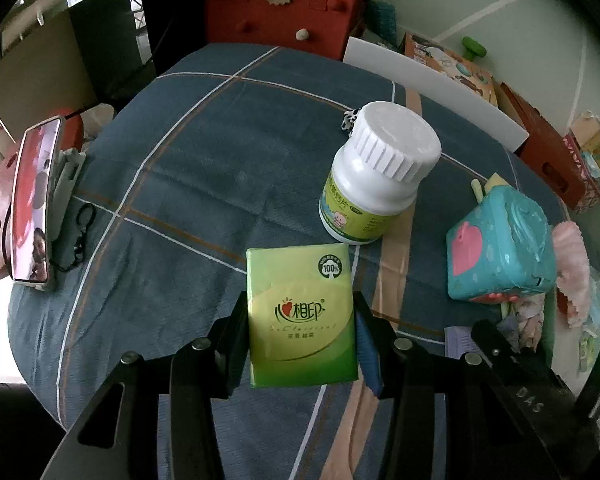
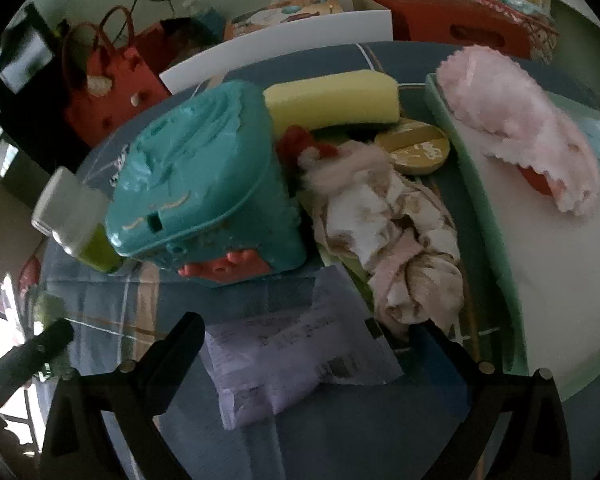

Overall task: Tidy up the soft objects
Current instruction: 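Grasp the lavender pouch with the right tool while the left tool holds the tissue packet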

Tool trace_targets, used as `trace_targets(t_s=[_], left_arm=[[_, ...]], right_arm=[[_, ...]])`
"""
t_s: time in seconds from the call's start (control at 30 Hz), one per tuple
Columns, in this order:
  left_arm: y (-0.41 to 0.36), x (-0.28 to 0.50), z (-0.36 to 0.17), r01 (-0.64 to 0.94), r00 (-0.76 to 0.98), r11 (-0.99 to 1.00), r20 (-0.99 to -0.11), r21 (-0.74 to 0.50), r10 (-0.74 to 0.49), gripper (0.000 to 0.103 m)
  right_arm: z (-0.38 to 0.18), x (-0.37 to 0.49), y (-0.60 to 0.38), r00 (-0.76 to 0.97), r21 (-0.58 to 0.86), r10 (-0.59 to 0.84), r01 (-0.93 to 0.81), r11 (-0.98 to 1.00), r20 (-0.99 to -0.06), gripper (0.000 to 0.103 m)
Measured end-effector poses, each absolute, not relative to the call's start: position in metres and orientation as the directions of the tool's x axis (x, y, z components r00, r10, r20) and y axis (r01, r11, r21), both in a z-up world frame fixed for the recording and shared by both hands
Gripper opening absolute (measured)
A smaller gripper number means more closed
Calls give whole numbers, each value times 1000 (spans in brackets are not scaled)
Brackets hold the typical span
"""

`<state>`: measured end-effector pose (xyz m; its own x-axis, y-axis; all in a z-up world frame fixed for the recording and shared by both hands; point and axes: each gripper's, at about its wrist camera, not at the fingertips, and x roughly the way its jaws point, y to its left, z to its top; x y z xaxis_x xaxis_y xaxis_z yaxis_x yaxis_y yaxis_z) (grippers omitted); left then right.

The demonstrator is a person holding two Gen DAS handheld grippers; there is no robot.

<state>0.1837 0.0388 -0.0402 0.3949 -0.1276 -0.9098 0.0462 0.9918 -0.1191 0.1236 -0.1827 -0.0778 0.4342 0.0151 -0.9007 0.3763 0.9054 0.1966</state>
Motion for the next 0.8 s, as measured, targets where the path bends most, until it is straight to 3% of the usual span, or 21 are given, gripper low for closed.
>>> trace_targets(t_s=[0.07,0.27,0.5,0.8], left_arm=[[37,184,-40,51,397,992,-910,-112,-123,49],[35,183,-40,58,395,994,-912,-92,-107,49],[31,183,-40,68,397,995,-913,-72,-93,49],[28,183,-39,73,401,996,-913,-46,-72,49]], right_arm=[[-77,123,-179,442,195,19,358,913,-897,101],[-75,117,-173,450,190,21,334,923,-893,80],[-73,105,-182,476,275,97,320,907,-874,63],[-60,101,-177,512,299,131,261,918,-849,54]])
